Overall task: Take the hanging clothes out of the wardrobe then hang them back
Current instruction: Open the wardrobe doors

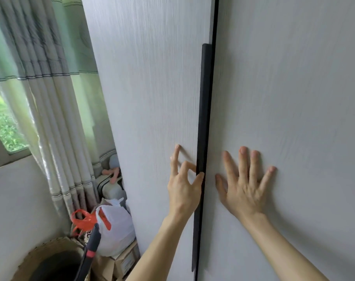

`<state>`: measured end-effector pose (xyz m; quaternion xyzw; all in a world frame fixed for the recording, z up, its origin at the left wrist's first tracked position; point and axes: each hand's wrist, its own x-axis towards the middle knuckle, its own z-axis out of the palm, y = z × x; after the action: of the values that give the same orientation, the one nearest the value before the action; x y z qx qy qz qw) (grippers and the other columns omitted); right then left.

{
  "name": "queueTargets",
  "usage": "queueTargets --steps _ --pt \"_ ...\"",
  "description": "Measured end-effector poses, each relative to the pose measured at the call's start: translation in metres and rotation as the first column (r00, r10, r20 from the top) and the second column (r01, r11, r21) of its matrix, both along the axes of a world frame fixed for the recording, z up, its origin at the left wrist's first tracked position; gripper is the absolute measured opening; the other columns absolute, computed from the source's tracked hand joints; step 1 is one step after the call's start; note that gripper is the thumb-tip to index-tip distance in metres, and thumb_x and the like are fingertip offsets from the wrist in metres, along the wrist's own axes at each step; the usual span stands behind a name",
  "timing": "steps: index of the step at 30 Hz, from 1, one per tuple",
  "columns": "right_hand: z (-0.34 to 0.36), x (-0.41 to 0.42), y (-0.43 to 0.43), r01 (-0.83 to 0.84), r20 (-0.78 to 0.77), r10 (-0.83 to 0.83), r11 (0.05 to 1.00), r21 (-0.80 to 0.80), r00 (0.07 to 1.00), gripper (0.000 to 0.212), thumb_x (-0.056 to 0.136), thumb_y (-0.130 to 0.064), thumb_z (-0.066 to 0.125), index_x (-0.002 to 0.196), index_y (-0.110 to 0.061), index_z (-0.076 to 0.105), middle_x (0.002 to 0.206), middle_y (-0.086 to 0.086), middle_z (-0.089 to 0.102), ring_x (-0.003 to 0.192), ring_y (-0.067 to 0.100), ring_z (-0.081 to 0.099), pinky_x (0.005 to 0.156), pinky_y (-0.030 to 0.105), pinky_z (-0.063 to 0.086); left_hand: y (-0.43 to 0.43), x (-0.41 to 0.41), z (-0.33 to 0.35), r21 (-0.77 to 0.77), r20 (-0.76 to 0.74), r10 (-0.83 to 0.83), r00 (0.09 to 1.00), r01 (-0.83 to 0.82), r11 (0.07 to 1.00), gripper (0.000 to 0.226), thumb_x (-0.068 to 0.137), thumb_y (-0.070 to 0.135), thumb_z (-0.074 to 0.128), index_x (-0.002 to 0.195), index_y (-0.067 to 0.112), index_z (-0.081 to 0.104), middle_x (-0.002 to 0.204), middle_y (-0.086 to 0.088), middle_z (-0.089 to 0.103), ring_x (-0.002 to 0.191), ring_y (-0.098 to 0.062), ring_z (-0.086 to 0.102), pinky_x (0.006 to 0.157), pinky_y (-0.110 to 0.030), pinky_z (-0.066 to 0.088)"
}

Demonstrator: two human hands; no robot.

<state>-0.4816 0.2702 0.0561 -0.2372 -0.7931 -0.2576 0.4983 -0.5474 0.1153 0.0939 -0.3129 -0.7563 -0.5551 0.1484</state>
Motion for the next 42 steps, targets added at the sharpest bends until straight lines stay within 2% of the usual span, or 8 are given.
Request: queueTargets --steps 3,7,12,16,24,27,31,42 --pt "0.007 0.011 -0.006 -0.079 0.084 0.089 0.991 -0.111 0.993 0.077 0.092 -0.057 0.048 0.158 -0.026 0.021 0.166 0.013 0.005 0.153 0.035 0.001 0.116 0.065 -0.010 -0.032 0.011 -0.003 -0.042 0.016 0.009 1.000 -0.008 0.999 0.016 0.090 0.022 0.071 0.086 0.021 0.055 0.157 0.034 0.015 0.108 0.036 0.033 0.070 -0.001 0.036" --pt "0.008 0.029 -0.036 -0.230 0.178 0.321 0.889 -0.396 0.930 0.078 0.090 -0.065 0.040 0.156 -0.027 0.026 0.167 0.011 0.004 0.152 0.038 -0.008 0.111 0.071 -0.011 -0.095 0.024 -0.007 0.017 0.124 -0.052 0.991 0.050 0.999 0.012 0.092 0.022 0.069 0.088 0.021 0.058 0.152 0.037 0.028 0.131 0.016 0.035 0.094 -0.010 0.037" --pt "-0.014 0.043 -0.123 -0.469 -0.047 0.838 0.257 -0.845 0.544 0.075 0.089 -0.076 0.034 0.154 -0.047 0.012 0.163 -0.023 -0.005 0.150 0.000 -0.008 0.124 0.045 0.015 -0.185 0.037 0.002 -0.033 0.274 -0.003 0.962 0.012 0.999 0.010 0.088 0.040 0.072 0.092 0.036 0.063 0.139 0.017 0.057 0.127 -0.008 0.055 0.095 -0.024 0.051" --pt "-0.012 0.028 -0.201 -0.464 -0.053 0.950 0.102 -0.880 0.307 0.076 0.085 -0.080 0.044 0.146 -0.064 0.002 0.154 -0.042 -0.008 0.146 -0.012 -0.004 0.123 0.032 0.019 -0.247 0.033 0.008 -0.108 0.274 0.094 0.957 -0.066 0.992 0.024 0.081 0.056 0.070 0.094 0.038 0.061 0.105 0.013 0.069 0.106 -0.013 0.065 0.099 -0.041 0.051" --pt "-0.005 -0.054 -0.315 -0.648 -0.036 0.979 0.106 -0.754 0.202 0.101 0.087 -0.064 0.058 0.151 -0.047 -0.018 0.163 -0.019 -0.019 0.150 0.000 -0.006 0.120 0.034 0.024 -0.336 0.005 0.019 -0.335 0.121 0.361 0.925 -0.304 0.892 0.039 0.085 0.056 0.068 0.113 0.033 0.053 0.108 0.006 0.063 0.094 -0.009 0.058 0.077 -0.010 0.045" --pt "-0.021 -0.082 -0.347 -0.735 -0.071 0.966 0.141 -0.663 0.250 0.100 0.085 -0.072 0.050 0.158 -0.032 -0.005 0.167 -0.003 -0.002 0.153 0.015 0.013 0.116 0.035 0.033 -0.363 -0.015 0.020 -0.359 -0.159 0.435 0.886 -0.462 0.811 0.075 0.086 0.049 0.070 0.146 0.043 0.027 0.158 0.007 0.032 0.140 -0.015 0.039 0.108 -0.027 0.035" --pt "-0.031 -0.110 -0.389 -0.733 -0.096 0.942 0.182 -0.656 0.320 0.099 0.087 -0.063 0.059 0.159 -0.032 0.000 0.167 0.000 -0.002 0.153 0.017 0.011 0.118 0.039 0.032 -0.395 -0.043 0.029 -0.439 -0.606 0.375 0.702 -0.688 0.578 0.103 0.085 0.038 0.069 0.159 0.030 -0.002 0.167 0.002 -0.010 0.154 -0.016 -0.003 0.122 -0.053 0.008" --pt "-0.030 -0.155 -0.442 -0.689 -0.058 0.889 0.310 -0.655 0.454 0.097 0.085 -0.063 0.061 0.159 -0.033 0.005 0.167 0.003 0.007 0.152 0.021 0.018 0.116 0.041 0.036 -0.434 -0.099 0.031 -0.545 -0.601 0.321 0.731 -0.670 0.504 0.088 0.092 0.032 0.058 0.159 0.030 0.000 0.166 -0.001 -0.016 0.153 -0.016 -0.002 0.122 -0.052 0.012"
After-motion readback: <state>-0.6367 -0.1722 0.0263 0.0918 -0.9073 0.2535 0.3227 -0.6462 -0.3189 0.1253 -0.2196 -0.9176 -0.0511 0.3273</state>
